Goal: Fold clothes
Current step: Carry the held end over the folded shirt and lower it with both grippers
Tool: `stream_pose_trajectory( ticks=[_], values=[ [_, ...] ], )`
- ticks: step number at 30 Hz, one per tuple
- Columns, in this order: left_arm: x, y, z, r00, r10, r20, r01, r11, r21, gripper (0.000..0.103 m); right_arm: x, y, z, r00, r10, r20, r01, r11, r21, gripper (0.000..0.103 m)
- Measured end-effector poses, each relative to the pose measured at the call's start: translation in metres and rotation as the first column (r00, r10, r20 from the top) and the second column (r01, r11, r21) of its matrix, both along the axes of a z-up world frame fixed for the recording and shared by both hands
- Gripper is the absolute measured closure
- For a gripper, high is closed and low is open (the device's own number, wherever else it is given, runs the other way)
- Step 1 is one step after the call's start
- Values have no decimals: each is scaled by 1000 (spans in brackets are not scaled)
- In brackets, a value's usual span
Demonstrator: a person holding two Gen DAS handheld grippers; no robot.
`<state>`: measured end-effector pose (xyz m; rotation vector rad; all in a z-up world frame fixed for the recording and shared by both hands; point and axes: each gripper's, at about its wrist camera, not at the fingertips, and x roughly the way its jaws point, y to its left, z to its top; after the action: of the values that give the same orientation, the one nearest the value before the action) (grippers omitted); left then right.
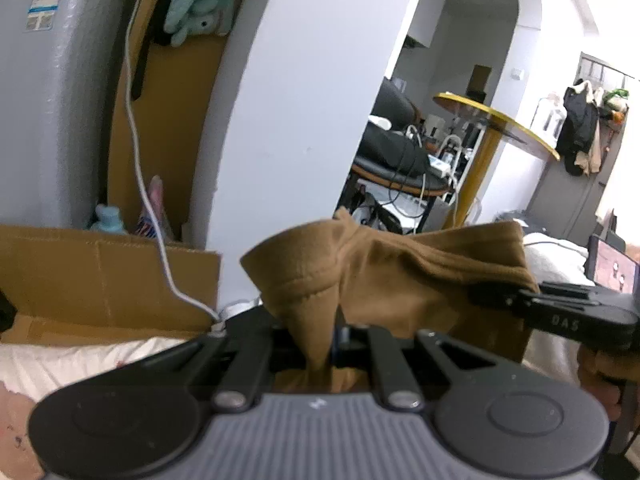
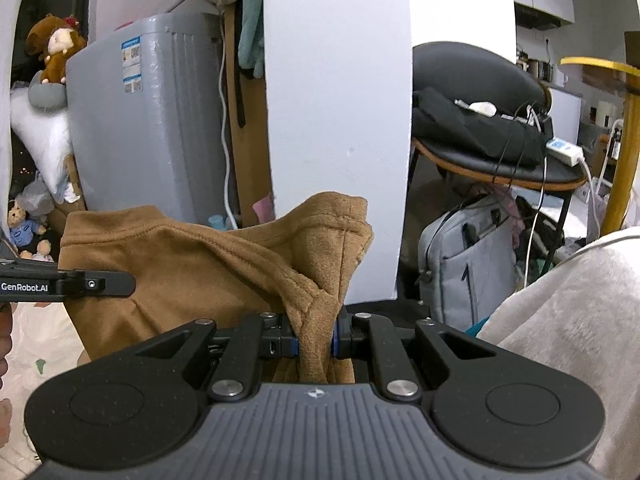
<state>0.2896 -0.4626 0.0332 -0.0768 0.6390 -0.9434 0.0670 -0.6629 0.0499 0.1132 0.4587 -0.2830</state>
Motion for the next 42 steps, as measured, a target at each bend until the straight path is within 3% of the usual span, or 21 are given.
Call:
stream_pose_trajectory(
  ticks=[8,19,29,39,42],
  values=[
    [4,-23,-6,999,-35,-25,34,999,-26,94,-3,-21,-1,1000,-10,13,11,998,-61,88],
    [12,-40,-29,991,-125,-38,125,992,14,94,-8,-45,-31,999,-27,-26,25,999,-48,88],
    [55,-65,-70,986,-159,-57,162,985,50,94,30,-72,-77,998,-35,-50,34,999,-20,88],
    [100,-79,-118,979,-118,-167,116,993,-21,94,74,-91,-108,997,-30,-67,25,997,-70,88],
    [108,-84,-127,982,-127,-139,128,992,-2,94,83,-94,-115,997,-15,-73,9,997,-78,88]
  ],
)
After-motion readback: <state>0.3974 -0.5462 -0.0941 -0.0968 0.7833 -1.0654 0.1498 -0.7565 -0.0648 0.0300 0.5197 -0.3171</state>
